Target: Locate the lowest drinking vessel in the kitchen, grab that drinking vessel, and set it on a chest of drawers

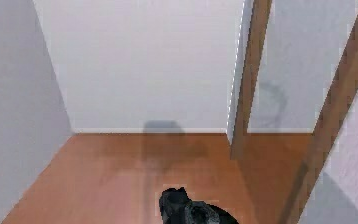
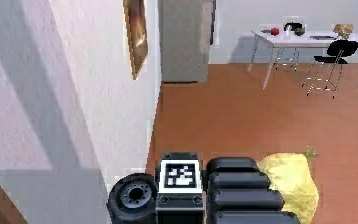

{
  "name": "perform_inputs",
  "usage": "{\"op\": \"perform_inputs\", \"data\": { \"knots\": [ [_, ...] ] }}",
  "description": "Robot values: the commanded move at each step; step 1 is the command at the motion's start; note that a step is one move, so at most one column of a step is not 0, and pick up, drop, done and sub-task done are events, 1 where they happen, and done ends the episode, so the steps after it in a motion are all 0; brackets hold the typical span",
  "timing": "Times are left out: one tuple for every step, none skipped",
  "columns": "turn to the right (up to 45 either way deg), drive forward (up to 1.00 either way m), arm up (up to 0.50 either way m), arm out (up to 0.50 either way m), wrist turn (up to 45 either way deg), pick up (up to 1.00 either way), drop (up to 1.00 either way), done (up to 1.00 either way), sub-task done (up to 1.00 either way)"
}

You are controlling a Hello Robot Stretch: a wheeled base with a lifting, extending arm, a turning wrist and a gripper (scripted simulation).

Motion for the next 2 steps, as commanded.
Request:
{"op": "perform_inputs", "data": {
  "knots": [
    [0.0, 1.0, 0.0, 0.0, 0.0, 0.0, 0.0, 0.0, 0.0],
    [45.0, 0.0, 0.0, 0.0, 0.0, 0.0, 0.0, 0.0, 0.0]
  ]
}}
